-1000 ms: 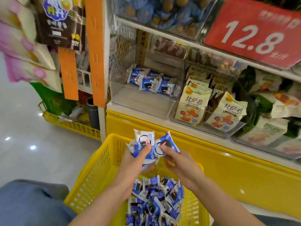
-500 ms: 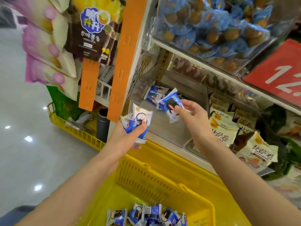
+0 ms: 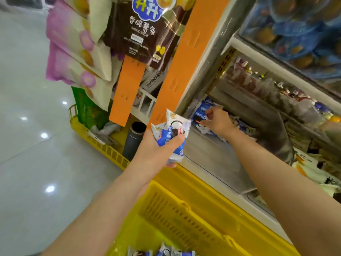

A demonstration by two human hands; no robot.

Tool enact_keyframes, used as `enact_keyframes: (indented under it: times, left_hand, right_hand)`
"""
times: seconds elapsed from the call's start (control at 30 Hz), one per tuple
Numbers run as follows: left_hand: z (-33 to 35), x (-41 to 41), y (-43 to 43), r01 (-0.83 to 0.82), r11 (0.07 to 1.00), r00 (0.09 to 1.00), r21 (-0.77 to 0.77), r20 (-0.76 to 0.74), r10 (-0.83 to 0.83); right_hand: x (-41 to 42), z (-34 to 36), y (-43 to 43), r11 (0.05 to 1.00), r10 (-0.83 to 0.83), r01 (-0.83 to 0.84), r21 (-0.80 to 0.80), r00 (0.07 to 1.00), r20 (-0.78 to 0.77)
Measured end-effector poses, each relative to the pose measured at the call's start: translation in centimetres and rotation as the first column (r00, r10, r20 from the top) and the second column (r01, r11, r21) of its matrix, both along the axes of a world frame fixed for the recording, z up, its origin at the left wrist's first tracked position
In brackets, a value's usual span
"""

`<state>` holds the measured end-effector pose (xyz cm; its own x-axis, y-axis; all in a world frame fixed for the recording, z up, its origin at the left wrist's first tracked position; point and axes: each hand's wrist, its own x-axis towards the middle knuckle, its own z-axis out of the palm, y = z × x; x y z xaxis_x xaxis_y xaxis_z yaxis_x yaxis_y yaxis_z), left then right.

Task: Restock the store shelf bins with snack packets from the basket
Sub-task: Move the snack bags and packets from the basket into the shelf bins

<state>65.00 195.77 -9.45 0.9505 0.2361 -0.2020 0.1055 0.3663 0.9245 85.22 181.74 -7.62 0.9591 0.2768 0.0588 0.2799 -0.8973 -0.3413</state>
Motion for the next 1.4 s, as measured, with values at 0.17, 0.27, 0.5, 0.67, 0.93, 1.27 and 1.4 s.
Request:
enact_keyframes:
  times: [0.17,0.27,0.5,0.67,0.93,1.27,1.4]
  left_hand:
    - [-0.3,0.7,0.5,-0.004,1.000,1.000,-0.003,-0.022,0.004]
    - [-0.3,0.9,0.8,-0.040,0.999,0.998,-0.011,-0.039,0.039]
    - [0.5,0.1,0.3,0.025,1.000,0.999,-0.018,-0.033,-0.025]
    - [1.1,-1.2,-0.2,0.112,0.994,0.994,0.015,-0.001,-0.112]
    - [2.3,-3.6,-1.3,0.251,0.961,0.968,0.116,-0.040,-0.248]
    - [2.5,-3.9,-1.2,0.196,0.964,0.974,0.181,0.080,-0.213]
    - [2.3,-3.7,-1.5,0.269,0.917,0.947,0.296,0.093,-0.308]
  right_hand:
    - [3.1,-1.1,-0.3,0.984,0.024,-0.015,-0.178,0.998,0.051]
    - [3.8,-1.0,-0.4,0.980,0.036,-0.025,-0.197,0.998,0.054]
    - [-0.4,0.8,0.1,0.998,0.058,-0.059,0.008,0.990,0.130]
    - [-10.0,3.9,0.4,0.892,0.073,-0.123,0.435,0.989,0.130]
    - [-18.9,5.0,-0.8,0.824,0.247,0.090,0.560,0.832,-0.497]
    - [-20.6,5.7,-5.2,0.825,0.246,0.121,0.552,0.803,-0.543]
    - [-20.4,5.7,-6.0,0.909,0.246,-0.029,0.415,0.842,-0.480]
